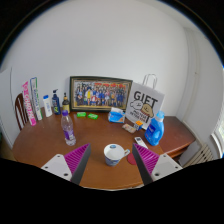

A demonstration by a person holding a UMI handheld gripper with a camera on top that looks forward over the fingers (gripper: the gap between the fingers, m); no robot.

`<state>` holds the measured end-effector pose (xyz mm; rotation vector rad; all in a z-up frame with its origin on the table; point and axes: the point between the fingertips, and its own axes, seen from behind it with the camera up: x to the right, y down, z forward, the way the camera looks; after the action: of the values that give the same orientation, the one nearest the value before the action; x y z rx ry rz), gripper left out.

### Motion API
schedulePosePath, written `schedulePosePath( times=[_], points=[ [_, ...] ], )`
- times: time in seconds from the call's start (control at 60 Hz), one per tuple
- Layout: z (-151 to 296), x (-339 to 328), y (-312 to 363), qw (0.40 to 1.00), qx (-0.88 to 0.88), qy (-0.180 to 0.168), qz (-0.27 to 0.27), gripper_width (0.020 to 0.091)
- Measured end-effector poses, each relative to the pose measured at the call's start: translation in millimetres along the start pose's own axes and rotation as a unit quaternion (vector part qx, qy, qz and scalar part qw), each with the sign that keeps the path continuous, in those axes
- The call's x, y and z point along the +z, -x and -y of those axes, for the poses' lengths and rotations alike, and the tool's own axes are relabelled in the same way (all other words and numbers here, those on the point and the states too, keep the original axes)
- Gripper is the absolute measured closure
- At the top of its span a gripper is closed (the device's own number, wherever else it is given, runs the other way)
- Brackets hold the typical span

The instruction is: Pour water

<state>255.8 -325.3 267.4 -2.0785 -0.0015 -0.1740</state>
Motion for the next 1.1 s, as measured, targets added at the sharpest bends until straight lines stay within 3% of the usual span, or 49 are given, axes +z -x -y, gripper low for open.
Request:
schedulePosePath(
  times=[0.383, 0.517, 0.75, 0.867, 0.967, 1.1],
  points=[
    [-29, 88, 148, 0.997, 0.002, 0.018, 0.074, 0.0246],
    [-26, 145, 205, 0.995, 0.027, -0.005, 0.091, 0.0246],
    [-22, 253, 252, 0.994, 0.055, -0.047, 0.076, 0.0274],
    [-24, 287, 263, 0.994, 0.049, -0.061, 0.072, 0.0386],
    [-24, 303, 258, 0.995, 0.035, -0.081, 0.047, 0.0602],
    [-22, 302, 262, 0.993, 0.036, -0.096, 0.051, 0.0715]
  ],
)
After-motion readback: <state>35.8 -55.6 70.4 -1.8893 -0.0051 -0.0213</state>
